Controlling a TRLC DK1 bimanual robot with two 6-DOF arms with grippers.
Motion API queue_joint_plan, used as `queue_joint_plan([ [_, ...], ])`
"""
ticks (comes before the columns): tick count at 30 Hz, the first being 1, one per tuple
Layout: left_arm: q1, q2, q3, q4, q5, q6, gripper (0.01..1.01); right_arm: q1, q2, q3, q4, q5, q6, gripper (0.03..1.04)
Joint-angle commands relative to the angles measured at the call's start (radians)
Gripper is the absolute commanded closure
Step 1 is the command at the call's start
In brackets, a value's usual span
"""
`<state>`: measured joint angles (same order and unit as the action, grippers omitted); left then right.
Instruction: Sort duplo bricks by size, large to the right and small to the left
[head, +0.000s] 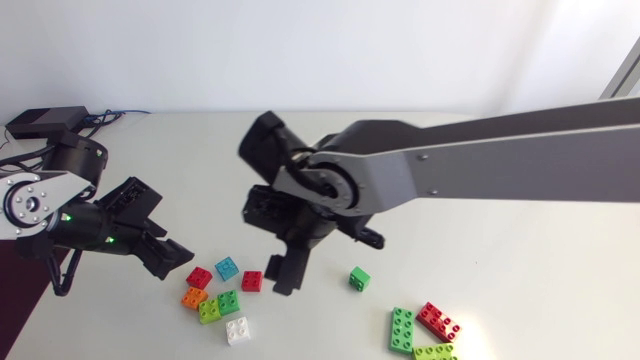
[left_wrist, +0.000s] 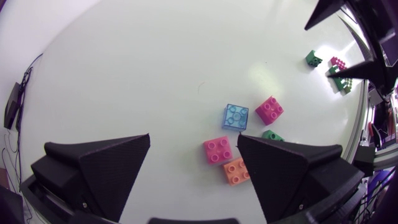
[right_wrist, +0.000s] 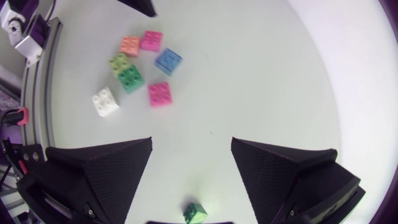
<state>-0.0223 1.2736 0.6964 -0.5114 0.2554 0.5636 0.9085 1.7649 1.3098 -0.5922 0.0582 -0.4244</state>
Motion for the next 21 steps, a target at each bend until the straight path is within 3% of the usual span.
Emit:
queue_joint_plan([
  [1, -0.038, -0.003, -0.026, -0.003, 0.007, -0.031, 0.051, -0.046, -0.016, -0.104, 0.012, 0.032, 0.050, 0.14],
  [9, -0.100, 0.000, -0.015, 0.005, -0.002, -0.073, 0.051, -0.175, -0.024, -0.211, 0.060, 0.060, 0.105, 0.17],
  [17, -0.102, -0.010, -0.020, 0.002, -0.008, -0.071, 0.051, -0.211, -0.001, -0.270, 0.080, 0.061, 0.144, 0.17],
  [21, -0.102, -0.010, -0.018, 0.002, -0.010, -0.071, 0.051, -0.215, 0.022, -0.287, 0.081, 0.061, 0.151, 0.25],
])
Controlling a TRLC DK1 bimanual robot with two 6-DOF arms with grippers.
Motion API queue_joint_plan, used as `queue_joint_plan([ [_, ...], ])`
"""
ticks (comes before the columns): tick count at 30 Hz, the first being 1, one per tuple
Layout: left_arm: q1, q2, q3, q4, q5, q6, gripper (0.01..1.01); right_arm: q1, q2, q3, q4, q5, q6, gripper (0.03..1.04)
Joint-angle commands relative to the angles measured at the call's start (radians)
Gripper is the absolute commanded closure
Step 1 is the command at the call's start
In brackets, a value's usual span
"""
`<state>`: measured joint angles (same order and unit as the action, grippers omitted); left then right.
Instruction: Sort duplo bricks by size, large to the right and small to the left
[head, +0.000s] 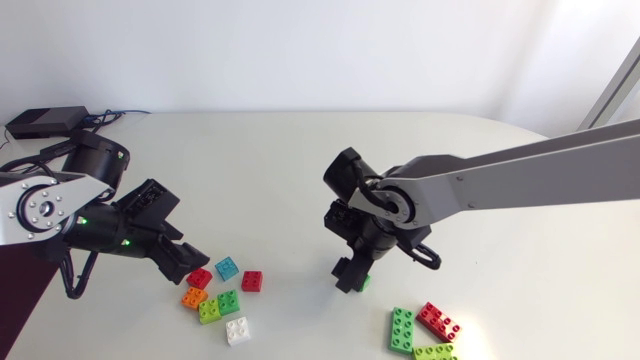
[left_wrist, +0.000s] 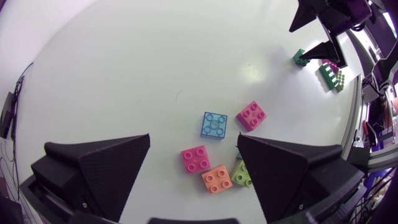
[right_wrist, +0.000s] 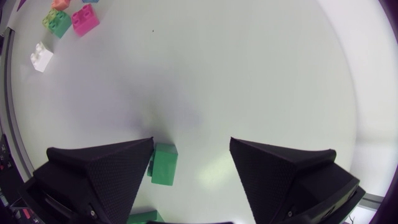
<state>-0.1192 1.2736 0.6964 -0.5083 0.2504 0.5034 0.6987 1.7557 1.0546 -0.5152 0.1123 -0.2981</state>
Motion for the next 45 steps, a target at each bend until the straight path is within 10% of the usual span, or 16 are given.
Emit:
queue_joint_plan([
  [1, -0.005, -0.010, -0.018, -0.001, -0.005, -0.011, 0.051, -0.005, 0.034, -0.034, 0.004, 0.007, 0.025, 0.29],
  [10, -0.004, -0.006, -0.023, -0.001, -0.005, -0.006, 0.051, 0.004, 0.027, -0.045, -0.002, 0.006, 0.027, 0.52],
  [29, -0.002, -0.010, -0.026, -0.001, -0.003, -0.011, 0.051, -0.004, -0.105, -0.169, -0.028, -0.037, -0.015, 0.28],
  [40, 0.001, -0.011, -0.034, -0.001, -0.003, -0.006, 0.051, 0.005, -0.074, -0.148, 0.026, -0.046, -0.044, 0.90],
  [45, 0.007, -0.010, -0.037, 0.001, -0.003, -0.005, 0.051, 0.041, -0.082, -0.111, 0.006, -0.048, -0.061, 0.93],
])
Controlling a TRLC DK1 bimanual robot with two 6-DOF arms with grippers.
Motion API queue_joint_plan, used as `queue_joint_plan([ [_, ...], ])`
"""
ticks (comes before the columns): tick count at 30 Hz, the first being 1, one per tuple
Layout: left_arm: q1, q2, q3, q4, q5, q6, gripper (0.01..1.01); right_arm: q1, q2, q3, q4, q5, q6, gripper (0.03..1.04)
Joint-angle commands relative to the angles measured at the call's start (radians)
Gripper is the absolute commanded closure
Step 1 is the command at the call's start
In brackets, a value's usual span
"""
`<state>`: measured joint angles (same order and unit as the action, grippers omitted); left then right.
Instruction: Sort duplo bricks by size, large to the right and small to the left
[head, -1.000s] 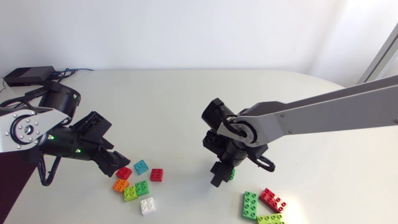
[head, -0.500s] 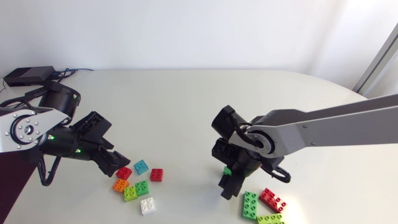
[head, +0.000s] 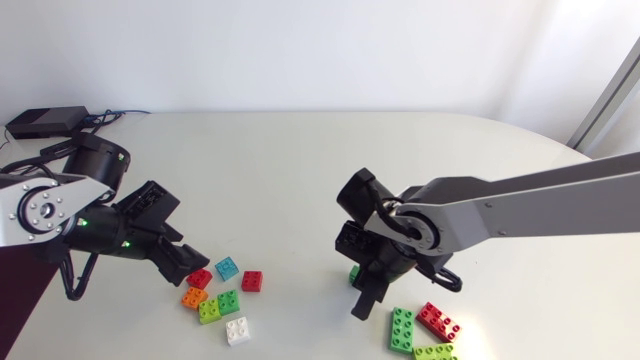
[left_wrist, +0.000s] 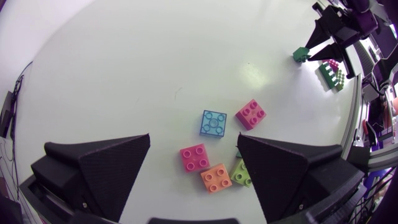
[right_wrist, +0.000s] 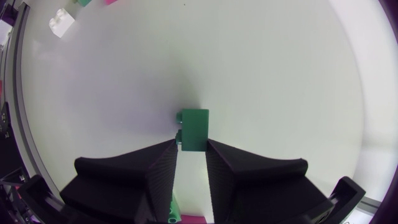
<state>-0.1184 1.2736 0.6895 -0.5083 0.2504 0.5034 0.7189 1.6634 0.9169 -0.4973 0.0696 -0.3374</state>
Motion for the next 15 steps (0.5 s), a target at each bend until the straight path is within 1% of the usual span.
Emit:
queue_joint_plan([
  [1, 0.008, -0.010, -0.031, 0.001, -0.003, -0.005, 0.051, 0.034, 0.010, 0.042, -0.020, -0.005, -0.025, 0.93],
  [5, 0.005, -0.008, -0.033, 0.001, -0.003, -0.006, 0.051, 0.097, 0.038, 0.131, -0.049, -0.008, -0.037, 0.93],
  [9, 0.013, -0.010, -0.044, 0.001, -0.003, -0.005, 0.051, 0.172, 0.131, 0.244, -0.086, -0.025, -0.037, 0.93],
  [12, 0.037, -0.013, -0.056, 0.001, -0.003, 0.009, 0.051, 0.220, 0.228, 0.335, -0.109, -0.044, -0.038, 0.93],
  [15, 0.080, -0.020, -0.061, 0.001, -0.002, 0.035, 0.051, 0.260, 0.288, 0.404, -0.126, -0.065, -0.041, 0.93],
])
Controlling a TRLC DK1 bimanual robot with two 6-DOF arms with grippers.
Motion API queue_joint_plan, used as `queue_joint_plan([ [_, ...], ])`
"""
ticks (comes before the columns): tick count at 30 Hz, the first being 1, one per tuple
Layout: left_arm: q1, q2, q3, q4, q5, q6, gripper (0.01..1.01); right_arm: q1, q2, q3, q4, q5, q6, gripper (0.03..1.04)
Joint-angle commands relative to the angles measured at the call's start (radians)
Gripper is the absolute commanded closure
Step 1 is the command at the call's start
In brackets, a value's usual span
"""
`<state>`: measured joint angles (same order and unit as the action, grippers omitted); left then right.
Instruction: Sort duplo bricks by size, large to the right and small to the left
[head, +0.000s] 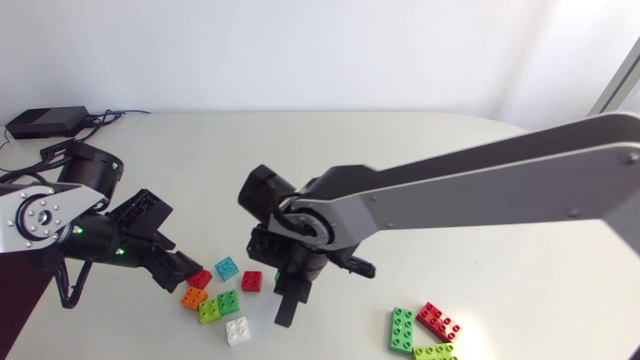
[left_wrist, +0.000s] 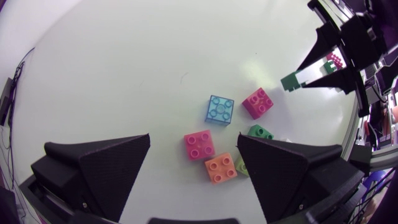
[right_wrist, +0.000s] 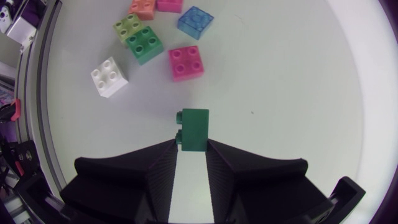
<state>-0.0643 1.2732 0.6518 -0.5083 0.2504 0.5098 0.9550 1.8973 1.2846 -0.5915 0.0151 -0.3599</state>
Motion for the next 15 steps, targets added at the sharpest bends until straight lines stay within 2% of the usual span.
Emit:
queue_joint_plan([
  [1, 0.041, -0.021, -0.023, 0.001, -0.002, 0.039, 0.051, 0.036, 0.069, 0.056, -0.041, -0.015, -0.019, 0.93],
  [8, 0.144, -0.021, -0.026, -0.001, 0.030, 0.105, 0.051, 0.102, 0.091, 0.116, -0.102, -0.064, -0.034, 0.93],
  [15, 0.170, -0.020, -0.037, -0.001, 0.053, 0.128, 0.051, 0.156, 0.077, 0.093, -0.137, -0.106, -0.040, 0.93],
])
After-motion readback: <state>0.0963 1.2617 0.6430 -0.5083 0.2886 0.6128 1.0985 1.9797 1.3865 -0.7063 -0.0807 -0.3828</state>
